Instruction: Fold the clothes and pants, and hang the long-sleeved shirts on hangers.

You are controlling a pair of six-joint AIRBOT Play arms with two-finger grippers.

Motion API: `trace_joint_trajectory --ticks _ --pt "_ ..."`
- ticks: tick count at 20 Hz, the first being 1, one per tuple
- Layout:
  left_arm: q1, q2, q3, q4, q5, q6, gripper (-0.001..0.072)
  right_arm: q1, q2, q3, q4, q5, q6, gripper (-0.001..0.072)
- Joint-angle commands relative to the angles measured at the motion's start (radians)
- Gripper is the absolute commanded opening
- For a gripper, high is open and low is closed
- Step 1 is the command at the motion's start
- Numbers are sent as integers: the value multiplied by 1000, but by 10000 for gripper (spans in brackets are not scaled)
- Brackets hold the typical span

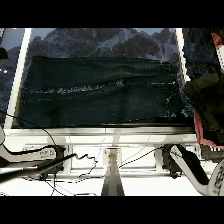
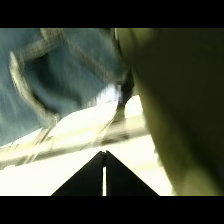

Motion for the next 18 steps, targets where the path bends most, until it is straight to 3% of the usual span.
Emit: trace_joint_trajectory --ticks 1,2,3,4,11,14,16,17,18 --pt "2 6 -28 -13 -25 16 14 -97 195 -234 111 -34 103 29" --pt "2 6 -36 -21 -23 16 15 -106 225 -286 112 -95 190 181" --pt "2 6 -44 -29 -21 15 16 -107 242 -335 115 -164 283 444" --pt "2 6 -51 -32 -20 15 16 -107 245 -378 129 -233 363 572" --pt "5 7 -58 -114 -11 15 16 -107 82 -478 288 -600 385 555" --pt "16 7 -58 -133 -12 17 16 -107 -38 -478 361 -663 371 553" --pt "37 6 -59 -133 -77 142 15 -107 -94 -478 479 -731 219 455" --pt "54 3 -59 -133 -118 204 15 -107 -113 -478 530 -756 140 455" --pt "75 0 -60 -135 -145 208 14 -107 -127 -478 564 -772 84 454"
